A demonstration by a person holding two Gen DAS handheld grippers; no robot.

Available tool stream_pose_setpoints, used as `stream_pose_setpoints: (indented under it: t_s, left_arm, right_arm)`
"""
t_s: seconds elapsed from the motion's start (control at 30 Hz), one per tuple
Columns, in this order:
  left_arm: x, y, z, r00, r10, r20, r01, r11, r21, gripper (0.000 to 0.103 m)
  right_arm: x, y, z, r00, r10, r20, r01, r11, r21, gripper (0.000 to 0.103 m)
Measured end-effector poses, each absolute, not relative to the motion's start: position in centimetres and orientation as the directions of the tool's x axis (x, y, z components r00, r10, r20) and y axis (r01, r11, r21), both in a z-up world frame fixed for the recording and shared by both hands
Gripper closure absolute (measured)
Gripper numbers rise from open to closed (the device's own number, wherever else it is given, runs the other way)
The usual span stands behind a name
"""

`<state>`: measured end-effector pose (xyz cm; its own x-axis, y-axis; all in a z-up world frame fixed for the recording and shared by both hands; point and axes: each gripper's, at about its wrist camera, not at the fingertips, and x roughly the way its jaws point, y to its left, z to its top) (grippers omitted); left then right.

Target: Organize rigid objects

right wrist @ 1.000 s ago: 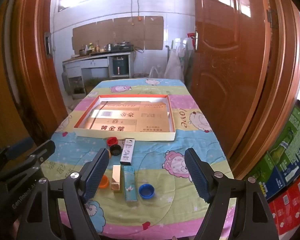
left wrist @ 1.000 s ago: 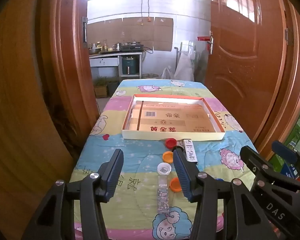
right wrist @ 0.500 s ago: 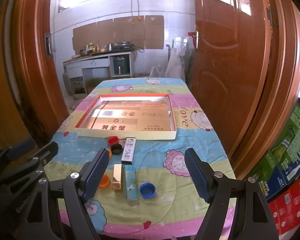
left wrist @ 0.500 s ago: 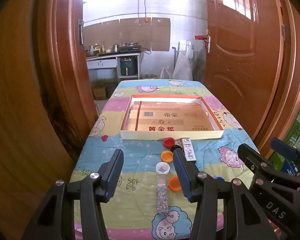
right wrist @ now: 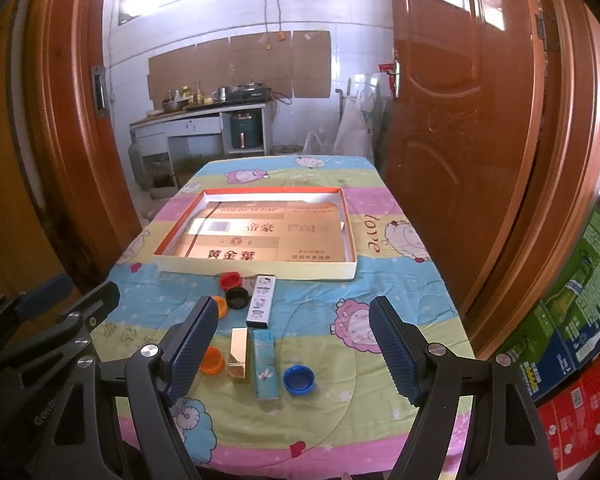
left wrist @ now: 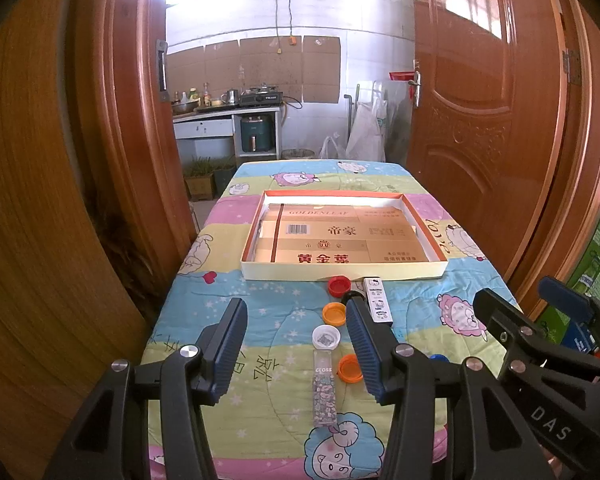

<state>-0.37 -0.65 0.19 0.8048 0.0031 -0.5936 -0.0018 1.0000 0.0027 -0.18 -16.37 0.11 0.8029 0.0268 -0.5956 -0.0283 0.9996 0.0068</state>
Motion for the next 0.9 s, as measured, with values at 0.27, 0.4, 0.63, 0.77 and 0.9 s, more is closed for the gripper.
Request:
stream_pose_setpoints:
  t_s: [0.27,0.4,0.63,0.77,0.9]
  left_arm:
    - [-0.37,-0.53,0.31,0.804,0.001,-0.594,-0.001,1.0,0.001,0.051]
    - [-0.41,-0.63,0.34,0.804,0.001,-0.594,-0.001,1.0,0.001,0.051]
    - [-0.42,-0.66,0.44,0.802,0.002,-0.598,-0.001,1.0,0.002,0.051]
    - [-0.38,-0.65,0.43,0.803,0.0,-0.596,0.001,1.0,0.001,0.051]
    - [-0.4,-0.62,0.43,0.805,0.0,-0.593,-0.001,1.0,-0.001,0.051]
  right_arm:
    - [-0.19,-16.32,0.12,0.802,0.029,-0.596,-0.03,1.0,0.009,0.024]
    - [-0.16,-16.33,0.13,0.801,0.03,-0.598,-0.03,1.0,0.01,0.024]
    - [-0.19,-16.34,0.12,0.802,0.029,-0.597,-0.029,1.0,0.009,0.024]
    - [-0.18,-16.33,0.13,0.801,0.031,-0.598,-0.03,0.999,0.012,0.024]
    - [-0.18,-16.39,0.09,0.801,0.031,-0.597,-0.03,0.999,0.012,0.024]
